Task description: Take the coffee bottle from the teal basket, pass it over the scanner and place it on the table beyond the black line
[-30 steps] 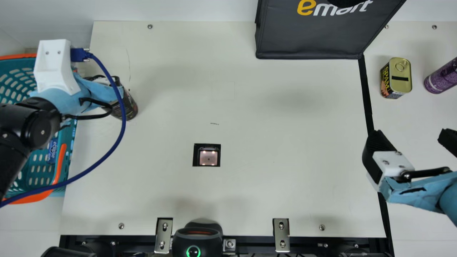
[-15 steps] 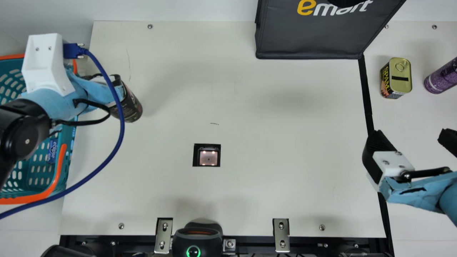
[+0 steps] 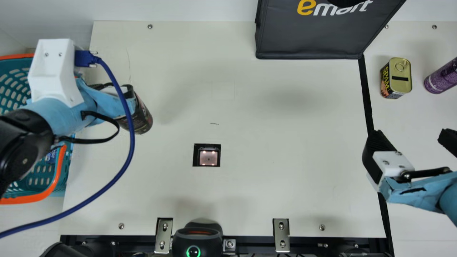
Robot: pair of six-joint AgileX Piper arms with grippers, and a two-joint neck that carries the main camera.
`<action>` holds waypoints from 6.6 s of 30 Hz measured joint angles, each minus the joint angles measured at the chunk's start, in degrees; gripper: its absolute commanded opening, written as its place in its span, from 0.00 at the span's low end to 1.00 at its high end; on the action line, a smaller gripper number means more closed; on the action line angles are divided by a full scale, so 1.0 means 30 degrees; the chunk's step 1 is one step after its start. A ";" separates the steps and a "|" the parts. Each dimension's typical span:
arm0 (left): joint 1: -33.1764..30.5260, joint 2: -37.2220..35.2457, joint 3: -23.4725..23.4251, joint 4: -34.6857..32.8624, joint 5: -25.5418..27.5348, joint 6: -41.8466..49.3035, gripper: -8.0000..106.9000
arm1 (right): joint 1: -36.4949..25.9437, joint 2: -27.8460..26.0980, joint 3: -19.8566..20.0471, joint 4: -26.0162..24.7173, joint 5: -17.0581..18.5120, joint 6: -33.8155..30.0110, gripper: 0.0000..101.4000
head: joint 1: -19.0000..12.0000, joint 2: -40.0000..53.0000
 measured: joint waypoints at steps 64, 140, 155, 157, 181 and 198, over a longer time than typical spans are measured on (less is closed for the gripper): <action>-1.3813 -0.0198 0.2302 0.4357 0.0330 -0.9842 0.00 | 0.0000 0.0000 0.0000 0.0000 0.0008 0.0000 0.94 | 0.0000 0.0000; -0.5221 -0.5270 0.4447 -0.0584 0.1293 0.0933 0.85 | 0.0000 0.0000 0.0000 0.0000 -0.0007 0.0000 0.94 | 0.0000 -0.0029; -0.1737 -0.5896 0.3213 -0.1942 0.1512 0.2457 0.85 | 0.0000 0.0000 0.0000 0.0000 -0.0007 0.0000 0.94 | 0.0000 -0.0029; -0.1737 -0.5896 0.3213 -0.1942 0.1512 0.2457 0.85 | 0.0000 0.0000 0.0000 0.0000 -0.0007 0.0000 0.94 | 0.0000 -0.0029; -0.8200 -0.2462 0.0360 0.1724 0.2376 -0.3567 0.85 | 0.0000 0.0000 0.0000 0.0000 -0.0007 0.0000 0.94 | 0.0000 -0.0029; -1.3717 0.0963 -0.0571 0.5904 0.3417 -1.1764 0.85 | 0.0000 0.0000 0.0000 0.0000 -0.0007 0.0000 0.94 | 0.0000 -0.0029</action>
